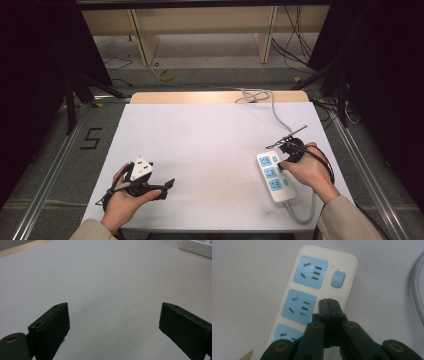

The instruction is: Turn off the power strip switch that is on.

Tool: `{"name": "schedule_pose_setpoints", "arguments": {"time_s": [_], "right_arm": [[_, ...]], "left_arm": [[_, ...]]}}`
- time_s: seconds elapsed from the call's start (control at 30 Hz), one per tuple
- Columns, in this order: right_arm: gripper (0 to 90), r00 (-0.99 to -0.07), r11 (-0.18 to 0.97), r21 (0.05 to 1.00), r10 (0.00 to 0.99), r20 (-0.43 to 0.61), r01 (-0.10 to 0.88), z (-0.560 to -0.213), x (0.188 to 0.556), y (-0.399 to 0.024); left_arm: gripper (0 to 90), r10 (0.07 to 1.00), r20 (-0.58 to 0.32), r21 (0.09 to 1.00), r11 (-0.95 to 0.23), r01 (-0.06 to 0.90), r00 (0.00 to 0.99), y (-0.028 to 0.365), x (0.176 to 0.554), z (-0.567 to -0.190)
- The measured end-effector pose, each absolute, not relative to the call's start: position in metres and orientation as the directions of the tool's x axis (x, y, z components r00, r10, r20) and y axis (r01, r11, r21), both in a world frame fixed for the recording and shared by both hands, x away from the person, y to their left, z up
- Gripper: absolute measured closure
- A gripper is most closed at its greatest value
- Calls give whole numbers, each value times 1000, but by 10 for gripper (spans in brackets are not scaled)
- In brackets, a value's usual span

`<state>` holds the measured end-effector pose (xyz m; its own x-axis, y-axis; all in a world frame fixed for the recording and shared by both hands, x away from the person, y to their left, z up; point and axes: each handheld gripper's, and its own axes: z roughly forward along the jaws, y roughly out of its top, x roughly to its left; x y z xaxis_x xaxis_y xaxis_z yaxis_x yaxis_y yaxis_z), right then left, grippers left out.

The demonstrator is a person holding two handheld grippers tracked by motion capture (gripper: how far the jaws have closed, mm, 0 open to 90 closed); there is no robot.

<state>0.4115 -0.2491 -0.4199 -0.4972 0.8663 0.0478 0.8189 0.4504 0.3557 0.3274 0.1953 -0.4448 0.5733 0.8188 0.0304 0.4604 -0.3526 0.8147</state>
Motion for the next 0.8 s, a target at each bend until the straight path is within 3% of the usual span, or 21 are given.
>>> {"name": "schedule_pose_setpoints", "arguments": {"time_s": [0.8], "right_arm": [[873, -559, 427, 590, 828, 49, 685, -413, 402, -257]], "left_arm": [[91, 819, 29, 814, -352, 462, 573, 196, 327, -445]]}}
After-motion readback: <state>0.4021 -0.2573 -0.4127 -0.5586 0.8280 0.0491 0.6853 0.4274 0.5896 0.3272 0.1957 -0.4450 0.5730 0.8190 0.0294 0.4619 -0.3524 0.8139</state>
